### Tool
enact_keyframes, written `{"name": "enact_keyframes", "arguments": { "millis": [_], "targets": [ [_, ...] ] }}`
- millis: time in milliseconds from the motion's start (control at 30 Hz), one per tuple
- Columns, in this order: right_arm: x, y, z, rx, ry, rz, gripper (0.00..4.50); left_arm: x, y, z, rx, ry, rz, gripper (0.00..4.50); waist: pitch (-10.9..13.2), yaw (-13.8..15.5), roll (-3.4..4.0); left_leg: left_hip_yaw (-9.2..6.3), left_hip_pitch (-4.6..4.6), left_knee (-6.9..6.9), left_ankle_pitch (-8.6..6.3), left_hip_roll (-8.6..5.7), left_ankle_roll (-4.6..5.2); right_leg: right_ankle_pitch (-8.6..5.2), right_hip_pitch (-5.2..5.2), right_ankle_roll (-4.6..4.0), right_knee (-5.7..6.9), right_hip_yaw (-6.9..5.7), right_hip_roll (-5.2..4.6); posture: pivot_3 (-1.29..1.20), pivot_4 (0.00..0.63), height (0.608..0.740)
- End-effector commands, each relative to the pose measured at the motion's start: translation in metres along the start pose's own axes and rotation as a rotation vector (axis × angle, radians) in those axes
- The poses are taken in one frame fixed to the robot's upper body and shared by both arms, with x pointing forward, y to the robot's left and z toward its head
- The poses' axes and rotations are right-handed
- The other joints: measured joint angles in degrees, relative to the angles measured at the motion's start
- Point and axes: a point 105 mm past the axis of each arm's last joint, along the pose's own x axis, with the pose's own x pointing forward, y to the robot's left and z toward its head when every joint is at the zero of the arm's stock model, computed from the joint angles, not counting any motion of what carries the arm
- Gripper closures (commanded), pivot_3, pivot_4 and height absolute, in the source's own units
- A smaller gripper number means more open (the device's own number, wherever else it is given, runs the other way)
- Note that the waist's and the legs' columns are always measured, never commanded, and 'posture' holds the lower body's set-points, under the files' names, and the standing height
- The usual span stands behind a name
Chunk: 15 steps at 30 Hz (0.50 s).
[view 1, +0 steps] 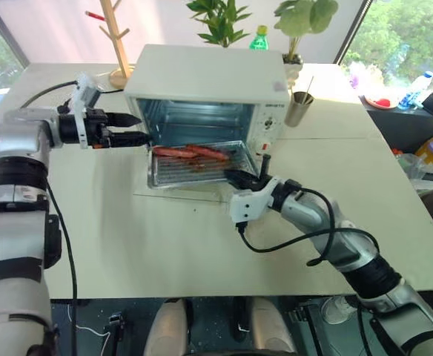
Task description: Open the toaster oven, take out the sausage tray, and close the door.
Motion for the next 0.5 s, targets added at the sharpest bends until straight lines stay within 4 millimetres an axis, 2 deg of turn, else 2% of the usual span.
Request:
{"name": "enact_keyframes", "arguments": {
  "millis": [33,267,367,500],
  "targets": [
    [-0.011,-0.022,-0.008,-0.084,0.014,-0.101,4.42,-0.018,-0.008,0.018,0.021,-0.067,-0.003,0.00,0.0,-0.1,0.00,0.00,0.00,0.00,0.00,0.00,0.00,0.00,-0.01,0.00,0.00,0.00,0.00,0.00,0.150,0.717],
    [-0.013,-0.023,-0.005,-0.147,-0.030,-0.130,4.42,-0.049,-0.031,-0.005,-0.099,-0.062,0.010,0.00,0.0,-0.6,-0.04,-0.01,0.04,0.00,0.00,0.04,-0.01,-0.01,-0.01,-0.01,0.04,0.03,0.01,0.00,0.150,0.717],
    [-0.014,-0.023,-0.005,-0.162,-0.044,-0.131,4.42,-0.062,-0.047,-0.017,-0.186,-0.063,0.014,0.00,0.0,-0.7,-0.05,-0.01,0.03,0.00,0.01,0.07,-0.01,-0.01,-0.02,-0.01,0.04,0.03,0.00,0.00,0.150,0.717],
    [-0.015,-0.025,-0.002,-0.185,-0.075,-0.139,4.42,-0.070,-0.072,-0.032,-0.363,-0.096,-0.004,0.00,0.0,-0.5,-0.04,0.02,0.08,0.00,0.00,0.09,-0.01,-0.01,0.00,-0.01,0.02,0.07,-0.03,0.00,0.150,0.717]
  ]
}}
